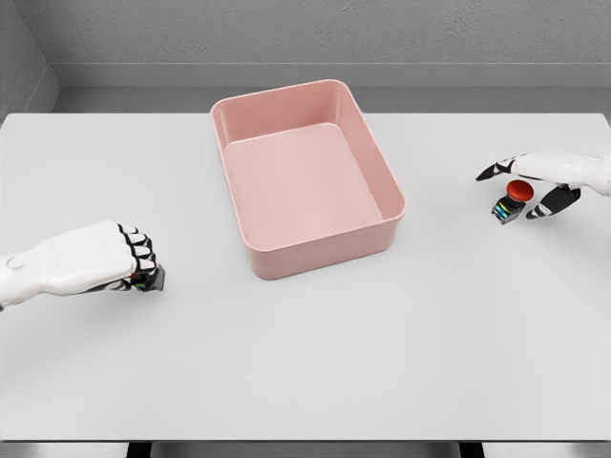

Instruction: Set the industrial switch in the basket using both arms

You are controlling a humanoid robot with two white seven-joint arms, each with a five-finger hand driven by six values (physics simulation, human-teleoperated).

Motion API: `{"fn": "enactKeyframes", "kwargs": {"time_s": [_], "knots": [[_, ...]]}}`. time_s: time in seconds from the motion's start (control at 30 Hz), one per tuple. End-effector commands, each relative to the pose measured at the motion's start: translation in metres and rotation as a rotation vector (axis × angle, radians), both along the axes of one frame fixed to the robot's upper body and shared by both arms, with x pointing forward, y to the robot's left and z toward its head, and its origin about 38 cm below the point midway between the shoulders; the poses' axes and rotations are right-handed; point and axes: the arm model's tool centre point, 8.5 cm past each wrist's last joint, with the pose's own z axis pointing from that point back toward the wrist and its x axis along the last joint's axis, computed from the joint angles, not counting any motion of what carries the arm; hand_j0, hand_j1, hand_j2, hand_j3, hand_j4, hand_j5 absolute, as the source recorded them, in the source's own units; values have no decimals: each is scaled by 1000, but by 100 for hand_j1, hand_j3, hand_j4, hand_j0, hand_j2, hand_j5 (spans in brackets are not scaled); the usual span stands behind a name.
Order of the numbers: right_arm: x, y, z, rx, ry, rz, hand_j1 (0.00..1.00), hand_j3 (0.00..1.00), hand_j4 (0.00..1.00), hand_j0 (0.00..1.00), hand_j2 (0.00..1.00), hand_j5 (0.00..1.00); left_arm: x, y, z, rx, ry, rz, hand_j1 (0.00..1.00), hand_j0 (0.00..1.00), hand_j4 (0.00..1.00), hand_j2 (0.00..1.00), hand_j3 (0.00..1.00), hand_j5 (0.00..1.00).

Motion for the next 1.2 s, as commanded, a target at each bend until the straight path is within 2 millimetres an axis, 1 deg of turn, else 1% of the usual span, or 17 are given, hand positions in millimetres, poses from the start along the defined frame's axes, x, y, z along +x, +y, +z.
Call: {"fn": "enactKeyframes", "kwargs": {"time_s": [0.0, 0.17, 0.27, 0.33, 0.43, 0.47, 0.53, 0.63, 0.67, 0.8, 0.9, 1.03, 1.07, 1.17], "knots": [[0, 0, 1, 4, -2, -1, 80, 80, 80, 80, 80, 80, 0, -1, -1, -8, 5, -1, 30, 30, 30, 30, 30, 30], [0, 3, 2, 6, -4, 14, 75, 75, 75, 75, 75, 75, 5, -8, 5, -28, -17, -9, 30, 30, 30, 30, 30, 30], [-1, 4, 2, 8, -6, 26, 73, 73, 73, 73, 73, 73, 5, -13, 1, -44, -14, -13, 30, 30, 30, 30, 30, 30], [-1, 4, 2, 9, -7, 29, 72, 72, 72, 72, 72, 72, 7, -14, 3, -49, -20, -15, 31, 31, 31, 31, 31, 31], [-1, 5, 3, 8, -6, 32, 69, 69, 69, 69, 69, 69, 7, -15, 4, -51, -23, -18, 35, 35, 35, 35, 35, 35], [-2, 5, 4, 4, 3, 56, 64, 64, 64, 64, 64, 64, 7, -16, 4, -53, -23, -18, 35, 35, 35, 35, 35, 35], [-2, 6, 4, 5, 4, 58, 63, 63, 63, 63, 63, 63, 7, -16, 4, -53, -25, -18, 35, 35, 35, 35, 35, 35], [-2, 6, 4, 5, 4, 58, 59, 59, 59, 59, 59, 59, 9, -16, 6, -54, -32, -19, 35, 35, 35, 35, 35, 35], [-2, 6, 4, 4, 4, 58, 58, 58, 58, 58, 58, 58, 10, -21, 6, -71, -35, -24, 35, 35, 35, 35, 35, 35], [-2, 6, 4, 4, 4, 58, 54, 54, 54, 54, 54, 54, 13, -26, 8, -89, -48, -29, 35, 35, 35, 35, 35, 35], [0, 6, 8, 5, -5, 60, 51, 51, 51, 51, 51, 51, 16, -37, 9, -117, -59, -42, 35, 35, 35, 35, 35, 35], [2, 8, 14, 6, -18, 65, 50, 50, 50, 50, 50, 50, 19, -39, 12, -122, -70, -47, 35, 35, 35, 35, 35, 35], [2, 9, 15, 6, -21, 68, 50, 50, 50, 50, 50, 50, 19, -44, 10, -132, -66, -54, 35, 35, 35, 35, 35, 35], [3, 14, 20, 2, -24, 87, 49, 49, 49, 49, 49, 49, 22, -53, 11, -144, -72, -72, 35, 35, 35, 35, 35, 35]]}}
